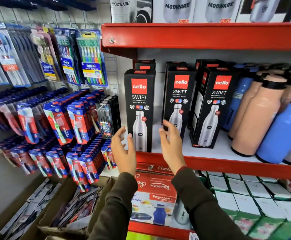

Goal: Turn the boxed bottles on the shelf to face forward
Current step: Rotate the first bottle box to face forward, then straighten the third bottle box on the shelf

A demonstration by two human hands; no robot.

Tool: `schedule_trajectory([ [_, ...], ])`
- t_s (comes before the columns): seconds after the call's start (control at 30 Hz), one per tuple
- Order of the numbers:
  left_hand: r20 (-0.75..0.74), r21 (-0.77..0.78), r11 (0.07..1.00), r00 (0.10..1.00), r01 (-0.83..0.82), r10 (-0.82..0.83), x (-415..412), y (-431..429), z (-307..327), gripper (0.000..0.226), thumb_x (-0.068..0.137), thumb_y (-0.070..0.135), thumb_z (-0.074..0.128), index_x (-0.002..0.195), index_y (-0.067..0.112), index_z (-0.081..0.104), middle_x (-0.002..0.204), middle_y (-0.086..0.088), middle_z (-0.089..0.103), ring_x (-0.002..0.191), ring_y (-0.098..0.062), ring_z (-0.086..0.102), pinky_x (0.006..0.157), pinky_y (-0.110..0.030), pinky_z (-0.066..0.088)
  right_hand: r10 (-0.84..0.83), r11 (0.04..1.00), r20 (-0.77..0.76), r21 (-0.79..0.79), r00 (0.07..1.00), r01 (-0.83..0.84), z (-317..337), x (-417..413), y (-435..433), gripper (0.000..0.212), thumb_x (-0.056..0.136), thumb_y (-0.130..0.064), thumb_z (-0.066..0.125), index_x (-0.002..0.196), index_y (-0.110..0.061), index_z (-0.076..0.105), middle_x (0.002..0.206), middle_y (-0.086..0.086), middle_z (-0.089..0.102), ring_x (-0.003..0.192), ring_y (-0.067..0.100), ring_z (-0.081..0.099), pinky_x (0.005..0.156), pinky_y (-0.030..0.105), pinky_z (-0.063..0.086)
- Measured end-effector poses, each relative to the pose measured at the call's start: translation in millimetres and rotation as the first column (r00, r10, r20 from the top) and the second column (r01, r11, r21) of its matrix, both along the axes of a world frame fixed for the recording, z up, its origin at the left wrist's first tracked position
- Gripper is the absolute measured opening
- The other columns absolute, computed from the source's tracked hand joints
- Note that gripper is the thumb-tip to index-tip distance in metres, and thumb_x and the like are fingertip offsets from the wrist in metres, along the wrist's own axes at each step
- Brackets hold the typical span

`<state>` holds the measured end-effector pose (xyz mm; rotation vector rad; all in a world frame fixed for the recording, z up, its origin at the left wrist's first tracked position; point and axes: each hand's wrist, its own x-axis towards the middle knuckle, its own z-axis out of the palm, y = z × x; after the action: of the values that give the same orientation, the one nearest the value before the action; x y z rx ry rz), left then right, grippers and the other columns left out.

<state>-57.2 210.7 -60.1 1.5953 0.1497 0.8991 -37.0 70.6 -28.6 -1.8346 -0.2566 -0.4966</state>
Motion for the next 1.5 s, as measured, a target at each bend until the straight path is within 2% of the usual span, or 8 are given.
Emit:
schedule_trajectory([
  [0.2,0.262,0.147,0.988,0.965,-0.048,0.008,-9.9,-42.8,18.0,0.021,0.099,0.008,0.049,0.118,0.015,0.057,0.115,-0.003,0.053,0.108,-0.026,0.053,0.095,-0.045,0.045,-0.174,0.978,0.096,0.13,0.98,0.161,3.7,4.9,-37.5,0.037,0.101,-0.028,0.046,0.138,-0.028,0.044,0.138,-0.004,0.039,0.129,0.015,0.047,0.11,0.045,0.042],
  [0.4,0.162,0.297,0.915,0.93,0.274,-0.331,9.3,-90.6,37.9,0.045,0.104,0.013,0.041,0.15,0.014,0.036,0.154,-0.001,0.04,0.146,-0.01,0.034,0.121,-0.027,0.026,-0.171,0.978,-0.047,0.111,0.984,0.175,15.1,16.1,-52.3,0.052,0.103,-0.034,0.041,0.152,-0.02,0.028,0.157,0.005,0.027,0.144,0.019,0.033,0.113,0.024,0.025],
  [0.5,0.01,0.151,0.913,0.923,0.379,-0.384,29.9,-105.3,43.2,0.054,0.106,0.017,0.039,0.156,0.013,0.02,0.164,0.0,0.022,0.151,-0.005,0.017,0.125,-0.026,0.015,-0.142,0.983,-0.168,0.094,0.976,0.159,20.8,28.6,-57.6,0.056,0.104,-0.035,0.035,0.154,-0.012,0.023,0.161,0.011,0.021,0.148,0.023,0.026,0.102,0.011,0.017],
  [0.63,-0.175,-0.117,0.899,0.882,0.423,-0.438,53.9,-114.4,51.4,0.05,0.107,0.021,0.032,0.155,0.011,0.022,0.165,-0.005,0.022,0.153,-0.016,0.019,0.121,-0.022,0.014,-0.119,0.988,-0.222,0.075,0.968,0.139,22.8,43.9,-61.3,0.055,0.104,-0.032,0.033,0.153,-0.01,0.024,0.159,0.014,0.028,0.147,0.027,0.027,0.117,0.033,0.021],
  [0.8,-0.267,-0.311,0.875,0.849,0.371,-0.455,69.3,-119.1,52.0,0.049,0.106,0.029,0.034,0.152,0.013,0.033,0.159,-0.007,0.036,0.149,-0.023,0.032,0.122,-0.032,0.023,-0.125,0.992,-0.253,-0.036,0.959,0.12,21.0,48.5,-67.4,0.049,0.104,-0.027,0.036,0.148,-0.006,0.033,0.149,0.019,0.046,0.139,0.033,0.042,0.108,0.033,0.033],
  [1.1,-0.243,-0.309,0.904,0.895,0.295,-0.375,63.6,-118.3,46.1,0.045,0.105,0.027,0.038,0.147,0.01,0.042,0.152,-0.008,0.047,0.143,-0.023,0.04,0.111,-0.023,0.028,-0.174,0.984,-0.204,-0.071,0.963,0.163,14.7,40.6,-68.9,0.049,0.103,-0.028,0.042,0.145,-0.004,0.04,0.147,0.017,0.049,0.138,0.031,0.045,0.107,0.03,0.033],
  [1.27,-0.247,-0.297,0.915,0.904,0.273,-0.35,50.4,-112.2,36.3,0.045,0.104,0.033,0.041,0.144,0.014,0.048,0.147,-0.007,0.053,0.139,-0.023,0.045,0.117,-0.034,0.033,-0.154,0.988,-0.183,-0.032,0.971,0.15,9.1,23.3,-66.5,0.048,0.103,-0.029,0.043,0.145,-0.006,0.041,0.147,0.014,0.05,0.138,0.025,0.044,0.1,0.019,0.027],
  [1.5,-0.235,-0.214,0.944,0.925,0.251,-0.299,25.7,-107.2,31.8,0.042,0.102,0.035,0.045,0.139,0.017,0.055,0.138,-0.002,0.061,0.128,-0.017,0.052,0.099,-0.022,0.033,-0.132,0.99,-0.164,0.03,0.978,0.138,5.3,-1.4,-68.5,0.046,0.101,-0.031,0.046,0.143,-0.011,0.046,0.136,0.007,0.059,0.116,0.009,0.054,0.095,0.018,0.036],
])
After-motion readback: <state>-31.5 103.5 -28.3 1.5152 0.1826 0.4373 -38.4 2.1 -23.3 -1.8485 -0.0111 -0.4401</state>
